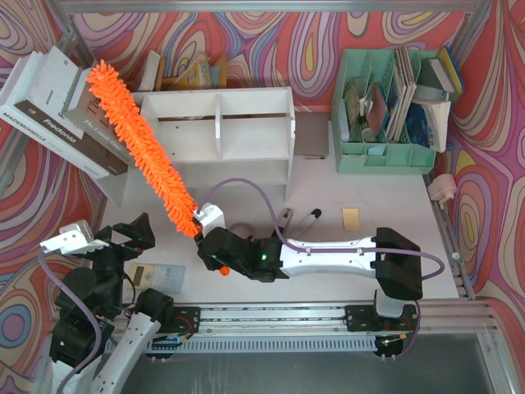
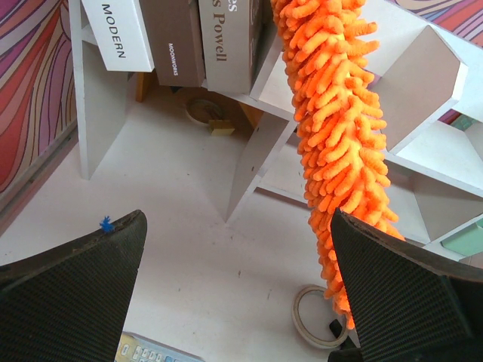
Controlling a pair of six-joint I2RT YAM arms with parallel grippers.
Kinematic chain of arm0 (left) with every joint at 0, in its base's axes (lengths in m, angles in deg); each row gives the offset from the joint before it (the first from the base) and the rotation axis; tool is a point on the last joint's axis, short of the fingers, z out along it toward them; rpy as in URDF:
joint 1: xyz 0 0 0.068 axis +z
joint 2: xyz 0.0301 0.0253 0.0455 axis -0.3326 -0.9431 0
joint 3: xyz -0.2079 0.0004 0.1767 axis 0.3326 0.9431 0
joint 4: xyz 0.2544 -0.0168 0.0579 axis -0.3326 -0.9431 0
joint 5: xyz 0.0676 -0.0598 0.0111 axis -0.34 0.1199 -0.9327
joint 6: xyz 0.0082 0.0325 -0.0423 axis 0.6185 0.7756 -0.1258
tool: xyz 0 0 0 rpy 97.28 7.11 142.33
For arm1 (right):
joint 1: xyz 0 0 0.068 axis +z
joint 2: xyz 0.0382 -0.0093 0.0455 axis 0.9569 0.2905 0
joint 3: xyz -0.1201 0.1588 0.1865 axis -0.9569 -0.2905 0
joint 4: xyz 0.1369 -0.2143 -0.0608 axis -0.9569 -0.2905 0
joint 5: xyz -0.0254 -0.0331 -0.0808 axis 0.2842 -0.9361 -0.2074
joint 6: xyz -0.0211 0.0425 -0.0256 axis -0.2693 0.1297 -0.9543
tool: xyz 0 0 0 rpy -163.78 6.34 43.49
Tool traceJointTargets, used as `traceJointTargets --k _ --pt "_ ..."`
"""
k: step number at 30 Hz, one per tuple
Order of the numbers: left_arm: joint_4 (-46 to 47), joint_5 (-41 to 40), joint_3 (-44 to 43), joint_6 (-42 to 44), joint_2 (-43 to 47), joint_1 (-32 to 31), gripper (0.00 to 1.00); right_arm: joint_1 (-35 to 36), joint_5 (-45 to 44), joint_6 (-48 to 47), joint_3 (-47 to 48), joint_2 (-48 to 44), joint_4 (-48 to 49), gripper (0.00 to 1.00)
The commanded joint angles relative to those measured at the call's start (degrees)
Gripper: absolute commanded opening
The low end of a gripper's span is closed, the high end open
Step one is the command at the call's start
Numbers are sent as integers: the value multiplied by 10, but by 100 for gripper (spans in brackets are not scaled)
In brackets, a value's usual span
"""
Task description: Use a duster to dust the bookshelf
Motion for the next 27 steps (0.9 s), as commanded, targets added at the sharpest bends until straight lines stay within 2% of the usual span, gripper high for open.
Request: traceJointTargets --k 1,9,13,19,27 --pt "9 -1 6 -3 4 1 98 10 4 -35 18 -16 38 0" --pt "11 0 6 -2 1 1 98 32 2 -74 16 -20 68 0" --pt "10 0 6 -2 1 1 98 30 -21 -52 22 -12 49 0" --pt "10 0 6 -2 0 1 98 -17 2 12 5 -20 24 0" --pt "11 2 6 -2 -1 1 98 -19 23 0 7 -15 24 0"
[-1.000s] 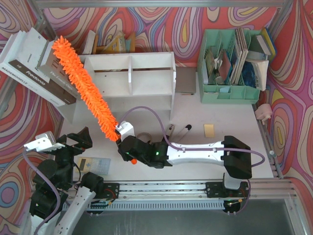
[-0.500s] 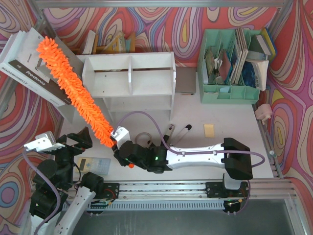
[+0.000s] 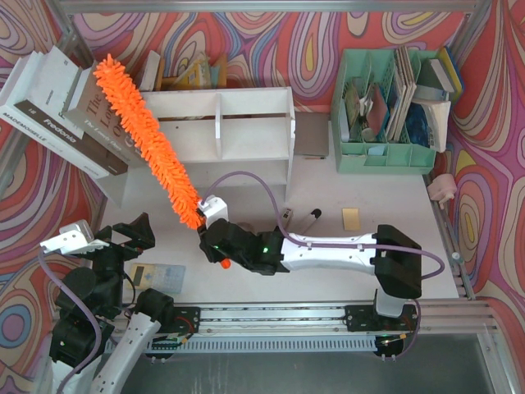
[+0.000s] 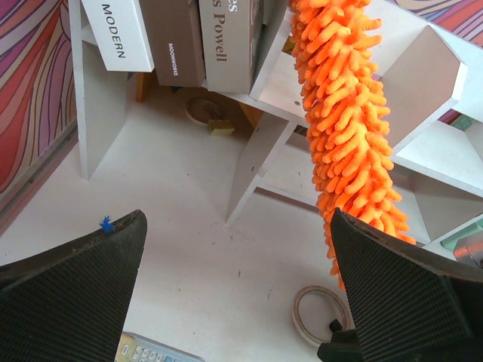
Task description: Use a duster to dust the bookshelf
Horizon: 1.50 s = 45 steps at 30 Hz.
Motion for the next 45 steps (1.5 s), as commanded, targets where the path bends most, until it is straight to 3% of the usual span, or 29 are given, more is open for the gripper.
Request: traceJointTargets --k 1,17,30,38,45 --pt "11 2 6 -2 -1 1 98 12 15 -11 7 -16 22 0" --pt "10 0 6 -2 0 1 98 70 -26 -123 -72 -80 146 0" --pt "11 0 6 -2 0 1 98 65 -120 -324 -199 -153 130 0" --pt "8 -2 6 -2 1 1 98 15 -111 -306 -234 -196 87 0" --pt "8 0 6 -2 -6 1 98 11 -127 -349 -251 -224 94 0"
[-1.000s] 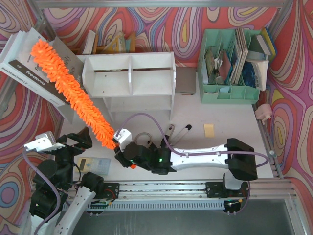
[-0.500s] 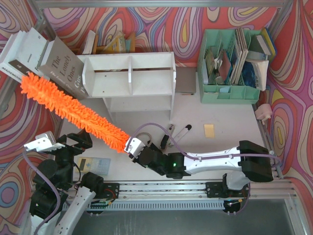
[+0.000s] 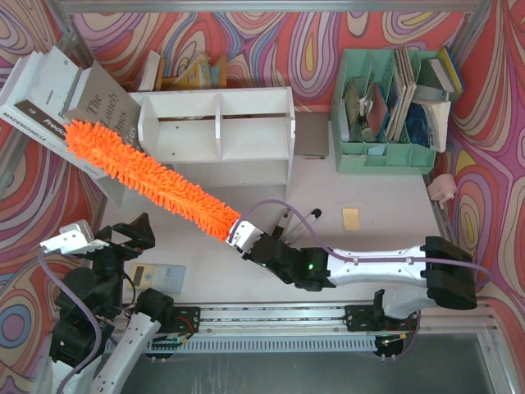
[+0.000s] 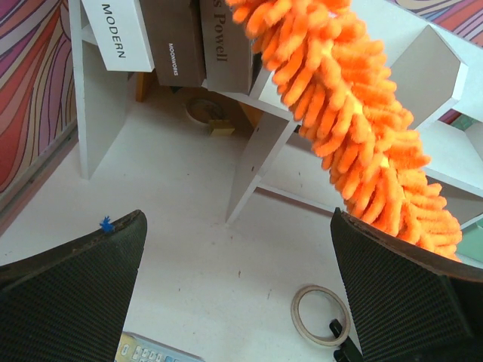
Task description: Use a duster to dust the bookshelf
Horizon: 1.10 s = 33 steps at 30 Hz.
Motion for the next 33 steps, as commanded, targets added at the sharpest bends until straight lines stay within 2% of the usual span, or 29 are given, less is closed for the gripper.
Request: traceJointTargets --k 1,6,17,24,33 --pt "8 0 5 -2 -5 1 98 -2 -16 -35 5 -35 21 0" --pt "8 -4 6 -3 0 1 98 -4 2 -53 14 -35 -8 0" --pt "9 0 5 -2 -8 1 98 -4 1 33 -32 -49 -63 0" --pt "10 0 6 -2 -8 1 98 -4 -8 51 -50 -55 -74 0" --pt "10 2 5 -2 -12 1 98 -4 2 -1 32 -60 -66 0"
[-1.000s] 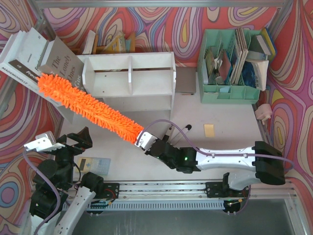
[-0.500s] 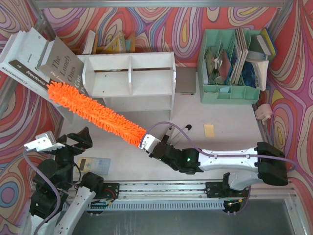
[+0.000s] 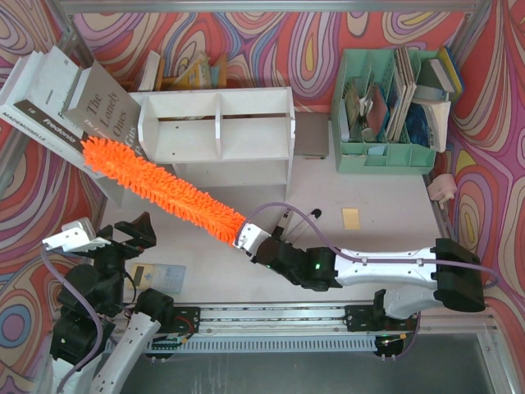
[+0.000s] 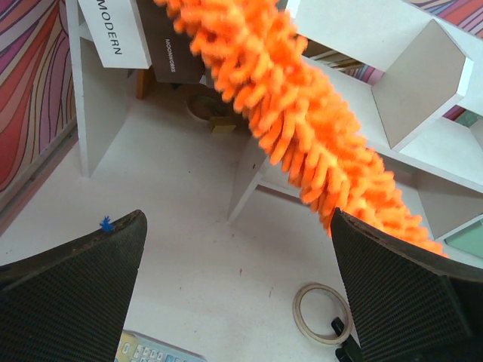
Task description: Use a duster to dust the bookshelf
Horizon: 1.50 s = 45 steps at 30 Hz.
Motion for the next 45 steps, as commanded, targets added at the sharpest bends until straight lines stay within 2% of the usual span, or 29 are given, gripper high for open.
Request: traceJointTargets --k 1,12,30,39,45 --pt "10 2 5 -1 -5 1 98 -3 -2 -19 77 -20 31 0" --pt "9 0 5 -2 -2 1 98 -2 26 -31 151 30 45 0" --pt "10 2 5 -2 -5 1 98 -2 2 92 9 -26 -22 0" --pt "9 0 5 -3 -2 1 98 -3 -5 53 39 -38 1 0" --pt "9 1 5 -3 -3 1 98 -3 1 19 100 -26 18 0"
